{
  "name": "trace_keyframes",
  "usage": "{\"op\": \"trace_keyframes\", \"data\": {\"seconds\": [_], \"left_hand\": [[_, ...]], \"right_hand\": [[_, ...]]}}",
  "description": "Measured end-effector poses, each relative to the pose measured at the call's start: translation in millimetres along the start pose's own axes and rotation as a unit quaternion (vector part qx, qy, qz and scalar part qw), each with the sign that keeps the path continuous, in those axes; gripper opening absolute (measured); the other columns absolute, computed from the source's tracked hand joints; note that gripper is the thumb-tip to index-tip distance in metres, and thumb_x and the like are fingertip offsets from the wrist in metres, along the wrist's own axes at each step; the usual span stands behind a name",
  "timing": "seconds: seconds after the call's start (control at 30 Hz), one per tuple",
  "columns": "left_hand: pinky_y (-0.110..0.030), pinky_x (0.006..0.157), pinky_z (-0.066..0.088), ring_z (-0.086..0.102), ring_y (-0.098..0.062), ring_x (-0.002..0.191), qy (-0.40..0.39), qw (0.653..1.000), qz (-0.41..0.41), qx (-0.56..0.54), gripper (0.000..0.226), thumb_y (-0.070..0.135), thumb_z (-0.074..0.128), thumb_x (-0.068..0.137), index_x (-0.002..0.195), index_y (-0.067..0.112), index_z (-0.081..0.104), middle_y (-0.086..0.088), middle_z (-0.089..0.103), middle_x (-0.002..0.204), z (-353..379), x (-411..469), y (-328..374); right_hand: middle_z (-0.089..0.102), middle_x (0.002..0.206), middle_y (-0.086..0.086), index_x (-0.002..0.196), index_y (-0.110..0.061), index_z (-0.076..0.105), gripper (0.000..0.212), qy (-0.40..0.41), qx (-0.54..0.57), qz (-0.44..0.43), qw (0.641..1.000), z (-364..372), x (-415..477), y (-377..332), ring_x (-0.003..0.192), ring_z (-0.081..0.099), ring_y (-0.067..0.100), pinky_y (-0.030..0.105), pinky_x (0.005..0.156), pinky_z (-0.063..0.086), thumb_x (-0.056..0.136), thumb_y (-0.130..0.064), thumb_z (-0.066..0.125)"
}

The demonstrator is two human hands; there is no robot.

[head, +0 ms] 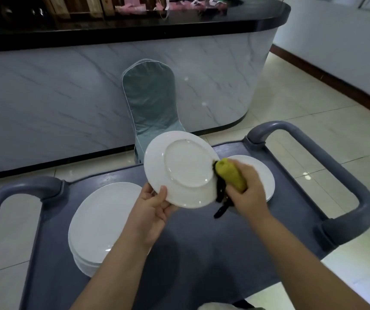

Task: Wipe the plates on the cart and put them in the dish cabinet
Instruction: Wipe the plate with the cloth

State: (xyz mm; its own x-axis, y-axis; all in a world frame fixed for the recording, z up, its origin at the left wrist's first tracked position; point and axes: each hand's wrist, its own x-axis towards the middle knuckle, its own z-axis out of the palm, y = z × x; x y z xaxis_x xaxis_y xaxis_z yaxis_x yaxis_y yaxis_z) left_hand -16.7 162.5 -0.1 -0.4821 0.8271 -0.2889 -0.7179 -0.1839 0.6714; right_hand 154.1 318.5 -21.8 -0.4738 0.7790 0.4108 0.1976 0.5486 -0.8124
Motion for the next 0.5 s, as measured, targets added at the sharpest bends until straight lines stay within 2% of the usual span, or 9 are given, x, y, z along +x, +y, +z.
{"op": "trace_keyframes", "data": {"seconds": [0.07, 0.1, 0.13, 0.2, 0.27, 0.33, 0.43, 0.5], "left_hand": [[-0.039, 0.073, 0.061, 0.071, -0.024, 0.092, -0.035, 0.996, 0.004, 0.077, 0.036, 0.006, 0.055, 0.082, 0.117, 0.012, 0.058, -0.009, 0.071, 0.109, -0.5, -5.0, 4.6], [-0.038, 0.07, 0.061, 0.07, -0.025, 0.09, -0.045, 0.993, -0.001, 0.107, 0.034, 0.005, 0.056, 0.082, 0.116, 0.011, 0.058, -0.01, 0.071, 0.106, 1.1, -6.6, 3.4], [-0.037, 0.067, 0.061, 0.07, -0.025, 0.088, -0.051, 0.99, -0.007, 0.133, 0.031, 0.003, 0.056, 0.084, 0.114, 0.01, 0.058, -0.01, 0.071, 0.104, 4.7, -7.7, 1.3], [-0.033, 0.064, 0.06, 0.07, -0.024, 0.086, -0.05, 0.985, -0.006, 0.164, 0.028, 0.004, 0.058, 0.084, 0.111, 0.008, 0.058, -0.012, 0.07, 0.101, 11.6, -7.0, -4.8], [-0.034, 0.066, 0.06, 0.069, -0.026, 0.089, -0.044, 0.989, -0.006, 0.144, 0.033, 0.008, 0.06, 0.081, 0.114, 0.007, 0.057, -0.013, 0.07, 0.103, 12.9, -4.5, -7.3], [-0.039, 0.073, 0.06, 0.069, -0.028, 0.094, -0.039, 0.993, -0.001, 0.11, 0.036, 0.009, 0.059, 0.081, 0.118, 0.007, 0.057, -0.015, 0.069, 0.107, 7.1, -2.5, -4.1], [-0.039, 0.074, 0.061, 0.071, -0.025, 0.091, -0.027, 0.996, 0.008, 0.085, 0.037, 0.005, 0.057, 0.079, 0.116, 0.008, 0.057, -0.014, 0.07, 0.109, -3.5, -2.9, 0.0], [-0.036, 0.067, 0.061, 0.071, -0.023, 0.089, -0.033, 0.995, 0.003, 0.092, 0.036, 0.003, 0.058, 0.078, 0.114, 0.009, 0.058, -0.012, 0.071, 0.106, -5.1, -3.9, -1.6]], "right_hand": [[0.064, 0.096, -0.012, 0.102, -0.046, 0.058, 0.055, 0.016, -0.017, 0.052, 0.998, -11.1, 41.3, -8.1, 0.089, 0.057, -0.007, 0.011, 0.077, 0.044, 0.079, 0.003, 0.062], [0.064, 0.096, -0.015, 0.106, -0.042, 0.061, 0.051, 0.015, -0.029, 0.059, 0.998, -9.9, 59.8, -15.7, 0.089, 0.057, -0.004, 0.008, 0.078, 0.043, 0.08, 0.001, 0.062], [0.065, 0.101, -0.013, 0.115, -0.035, 0.062, 0.048, 0.014, -0.031, 0.052, 0.998, -4.3, 73.1, -27.0, 0.093, 0.056, 0.0, 0.009, 0.084, 0.043, 0.08, -0.003, 0.063], [0.062, 0.116, 0.001, 0.13, -0.023, 0.059, 0.055, -0.023, -0.042, -0.016, 0.999, 15.5, 79.2, -49.2, 0.108, 0.054, 0.014, 0.022, 0.098, 0.041, 0.077, -0.009, 0.064], [0.056, 0.122, 0.005, 0.135, -0.022, 0.056, 0.06, -0.094, -0.086, -0.125, 0.984, 33.2, 55.3, -63.5, 0.112, 0.05, 0.02, 0.029, 0.102, 0.038, 0.076, -0.014, 0.065], [0.053, 0.122, 0.007, 0.136, -0.022, 0.055, 0.059, -0.147, -0.096, -0.189, 0.966, 30.2, 23.7, -60.6, 0.113, 0.049, 0.022, 0.029, 0.104, 0.036, 0.078, -0.02, 0.064], [0.05, 0.125, 0.003, 0.135, -0.027, 0.052, 0.059, -0.163, -0.086, -0.172, 0.968, -0.6, -18.1, -17.9, 0.116, 0.05, 0.02, 0.031, 0.104, 0.039, 0.078, -0.02, 0.063], [0.052, 0.124, -0.002, 0.133, -0.028, 0.055, 0.058, -0.113, -0.085, -0.105, 0.984, -21.1, -22.8, 5.6, 0.116, 0.051, 0.018, 0.04, 0.103, 0.042, 0.077, -0.017, 0.063]]}}
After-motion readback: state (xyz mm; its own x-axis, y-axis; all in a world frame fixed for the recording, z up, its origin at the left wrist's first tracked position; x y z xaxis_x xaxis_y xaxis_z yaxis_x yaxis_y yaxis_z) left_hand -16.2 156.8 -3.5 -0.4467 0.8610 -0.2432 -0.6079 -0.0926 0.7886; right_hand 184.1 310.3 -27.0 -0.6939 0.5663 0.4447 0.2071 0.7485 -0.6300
